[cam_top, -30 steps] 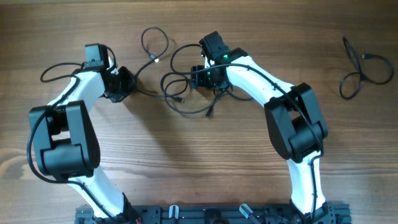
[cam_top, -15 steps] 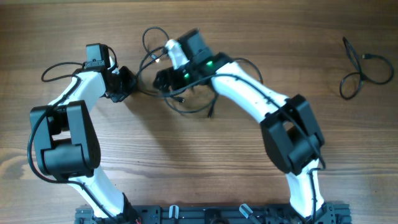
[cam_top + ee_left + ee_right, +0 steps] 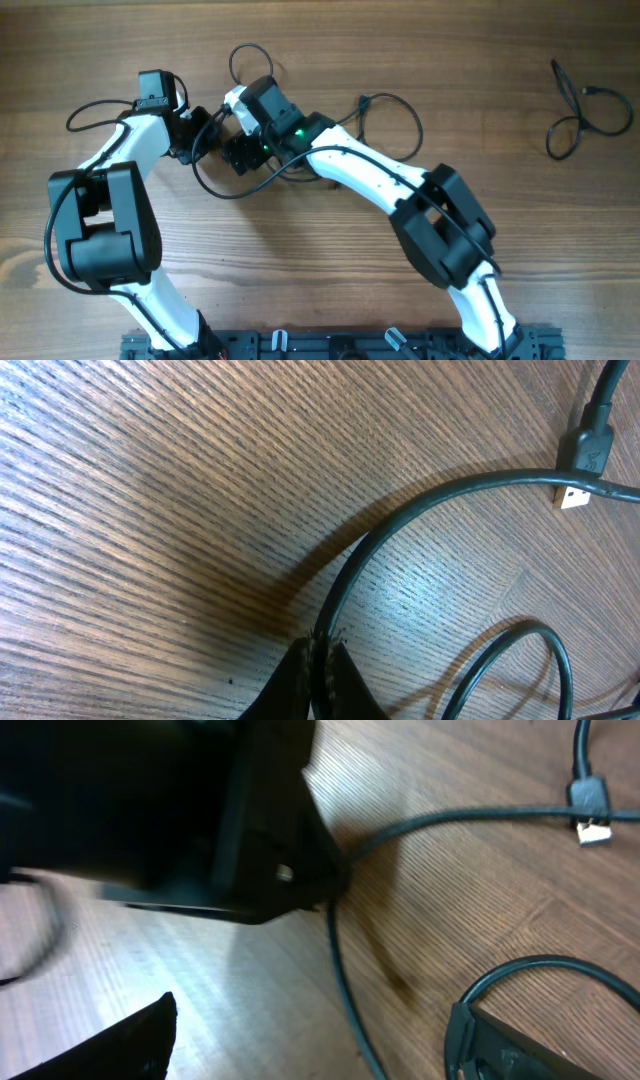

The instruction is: Untangle cables

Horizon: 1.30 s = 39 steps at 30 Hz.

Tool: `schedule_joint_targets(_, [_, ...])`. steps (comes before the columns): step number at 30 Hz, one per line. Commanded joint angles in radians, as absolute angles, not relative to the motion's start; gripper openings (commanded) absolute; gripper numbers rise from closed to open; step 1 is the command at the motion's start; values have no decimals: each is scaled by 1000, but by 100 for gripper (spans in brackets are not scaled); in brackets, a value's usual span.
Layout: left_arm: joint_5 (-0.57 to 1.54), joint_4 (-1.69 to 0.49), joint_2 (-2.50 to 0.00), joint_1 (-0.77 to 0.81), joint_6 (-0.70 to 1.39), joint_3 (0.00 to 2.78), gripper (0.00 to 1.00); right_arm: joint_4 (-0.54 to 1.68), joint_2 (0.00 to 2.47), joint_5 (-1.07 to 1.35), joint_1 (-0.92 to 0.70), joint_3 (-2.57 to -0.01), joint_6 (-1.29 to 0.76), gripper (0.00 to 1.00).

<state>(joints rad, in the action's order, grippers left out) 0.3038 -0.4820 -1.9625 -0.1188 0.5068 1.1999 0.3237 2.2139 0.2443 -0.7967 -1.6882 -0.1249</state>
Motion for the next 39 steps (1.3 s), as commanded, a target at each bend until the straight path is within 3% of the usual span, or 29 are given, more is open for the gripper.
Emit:
schedule_joint_targets(1, [287, -479, -1958, -115, 507, 1210, 8, 306, 2270, 193, -804, -1676, -107, 89])
schedule_joint_targets(6, [288, -480, -1958, -115, 514, 1210, 8, 303, 2263, 51, -794, -1676, -258, 87])
schedule_joint_targets(19, [292, -479, -1958, -115, 514, 1210, 9, 390, 2212, 120, -717, -1676, -630, 88])
schedule_joint_targets(28, [292, -479, -1958, -115, 514, 1210, 10, 464, 2212, 144, -720, -1676, -767, 87])
schedule_joint_targets(30, [292, -479, -1958, -115, 514, 1210, 10, 464, 2212, 158, -720, -1676, -771, 77])
schedule_joint_targets(31, [292, -479, -1958, -115, 514, 1210, 11, 466, 2213, 157, -720, -1676, -790, 65])
schedule_joint_targets(33, [292, -479, -1958, -115, 514, 1210, 11, 466, 2213, 158, -720, -1676, -792, 56])
schedule_joint_targets(39, [292, -479, -1958, -115, 514, 1210, 12, 465, 2213, 158, -720, -1676, -792, 50])
